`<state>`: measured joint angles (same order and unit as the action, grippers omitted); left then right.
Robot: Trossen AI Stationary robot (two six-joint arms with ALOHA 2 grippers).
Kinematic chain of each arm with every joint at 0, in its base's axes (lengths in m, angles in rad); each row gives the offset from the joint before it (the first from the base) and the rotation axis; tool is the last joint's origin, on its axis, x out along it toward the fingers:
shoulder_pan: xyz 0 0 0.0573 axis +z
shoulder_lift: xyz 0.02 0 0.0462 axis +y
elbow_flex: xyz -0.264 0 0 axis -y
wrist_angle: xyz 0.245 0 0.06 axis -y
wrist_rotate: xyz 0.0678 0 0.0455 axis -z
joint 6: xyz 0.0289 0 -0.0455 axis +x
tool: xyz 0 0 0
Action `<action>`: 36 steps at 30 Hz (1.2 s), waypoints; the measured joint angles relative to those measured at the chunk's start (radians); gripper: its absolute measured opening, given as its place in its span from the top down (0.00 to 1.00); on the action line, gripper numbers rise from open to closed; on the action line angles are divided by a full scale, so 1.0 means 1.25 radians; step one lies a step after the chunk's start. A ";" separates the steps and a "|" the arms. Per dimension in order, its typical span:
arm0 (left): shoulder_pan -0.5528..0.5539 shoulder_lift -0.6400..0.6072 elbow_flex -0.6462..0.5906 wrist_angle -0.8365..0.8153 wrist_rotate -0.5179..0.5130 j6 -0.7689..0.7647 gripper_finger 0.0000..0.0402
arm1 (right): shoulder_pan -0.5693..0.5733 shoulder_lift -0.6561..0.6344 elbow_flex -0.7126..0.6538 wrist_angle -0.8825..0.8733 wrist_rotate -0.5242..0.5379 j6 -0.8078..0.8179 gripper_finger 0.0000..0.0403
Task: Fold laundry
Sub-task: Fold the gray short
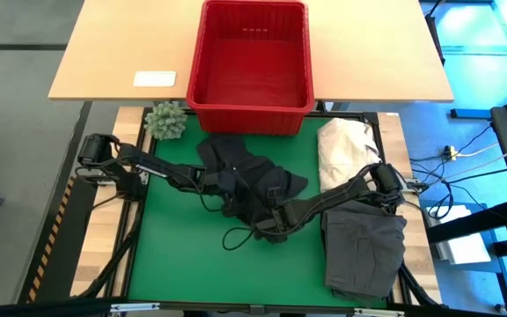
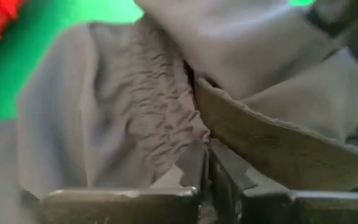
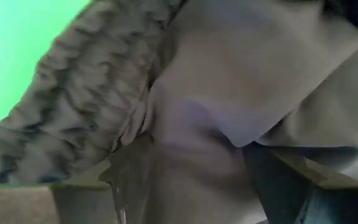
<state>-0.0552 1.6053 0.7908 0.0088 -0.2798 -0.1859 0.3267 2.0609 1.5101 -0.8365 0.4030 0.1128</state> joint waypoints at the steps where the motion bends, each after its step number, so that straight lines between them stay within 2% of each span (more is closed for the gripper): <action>1: -0.013 -0.005 0.010 -0.016 -0.018 0.006 0.97 | 0.000 0.000 0.000 -0.006 0.004 0.019 0.37; 7: -0.128 -0.062 0.087 -0.208 -0.189 -0.012 0.99 | -0.002 -0.001 0.000 -0.104 0.095 0.138 0.37; 12: -0.260 -0.083 0.129 -0.361 -0.341 -0.114 0.99 | 0.000 -0.001 0.000 -0.125 0.098 0.178 0.37; 18: -0.414 -0.068 0.108 -0.377 -0.367 -0.257 1.00 | 0.002 -0.005 0.000 -0.110 0.081 0.178 0.37; 25: -0.560 -0.068 0.022 -0.375 -0.439 -0.474 1.00 | 0.002 -0.005 0.000 -0.097 0.081 0.199 0.37; 30: -0.599 -0.068 -0.066 -0.352 -0.380 -0.616 1.00 | 0.001 -0.005 0.000 -0.114 0.081 0.220 0.37; 36: -0.588 -0.070 -0.159 -0.221 -0.144 -0.662 0.98 | 0.000 -0.005 0.000 -0.175 0.097 0.245 0.37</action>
<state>-0.7901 1.5184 0.5915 -0.2674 -0.4602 -1.0135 0.3271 2.0544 1.5105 -1.0547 0.5246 0.4191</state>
